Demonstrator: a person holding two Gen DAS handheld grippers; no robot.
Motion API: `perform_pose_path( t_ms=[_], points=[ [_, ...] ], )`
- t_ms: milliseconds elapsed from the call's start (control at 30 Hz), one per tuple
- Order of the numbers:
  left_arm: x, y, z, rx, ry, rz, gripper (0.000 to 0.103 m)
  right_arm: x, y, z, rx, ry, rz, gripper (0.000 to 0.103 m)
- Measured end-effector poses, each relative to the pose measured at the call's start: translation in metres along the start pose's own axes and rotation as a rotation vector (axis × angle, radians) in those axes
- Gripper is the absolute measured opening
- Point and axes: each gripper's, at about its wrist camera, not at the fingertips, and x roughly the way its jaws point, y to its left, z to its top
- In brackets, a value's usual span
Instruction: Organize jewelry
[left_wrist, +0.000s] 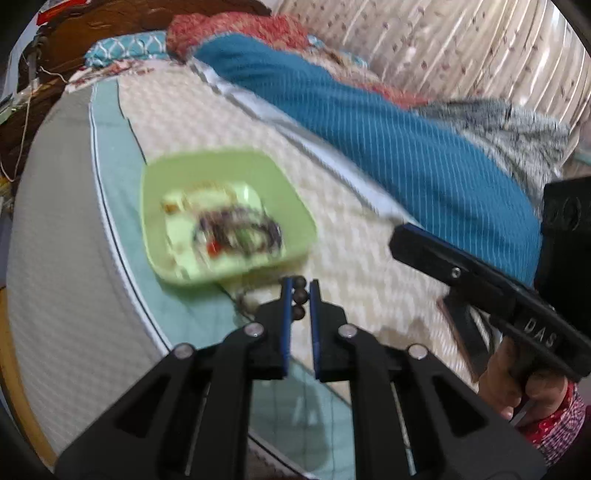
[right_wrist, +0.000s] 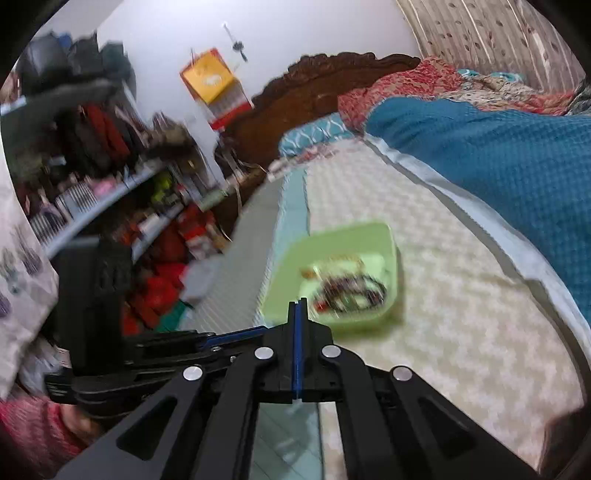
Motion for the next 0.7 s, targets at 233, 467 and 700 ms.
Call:
perform_pose_path(
  t_ms=[233,467,700],
  points=[
    [0.001,0.020,0.052,0.014,-0.043,0.003,0.008,0.012,-0.034,0.013,0.119,-0.003,-0.021,0.000],
    [0.016,0.025,0.100,-0.003,-0.034,0.004,0.008,0.060,-0.025,0.014,0.175,0.095,0.128,0.000],
    [0.067,0.082,0.085,-0.195,0.134,0.188,0.031,0.138,-0.041,0.031,0.286,0.222,0.015,0.016]
  ],
)
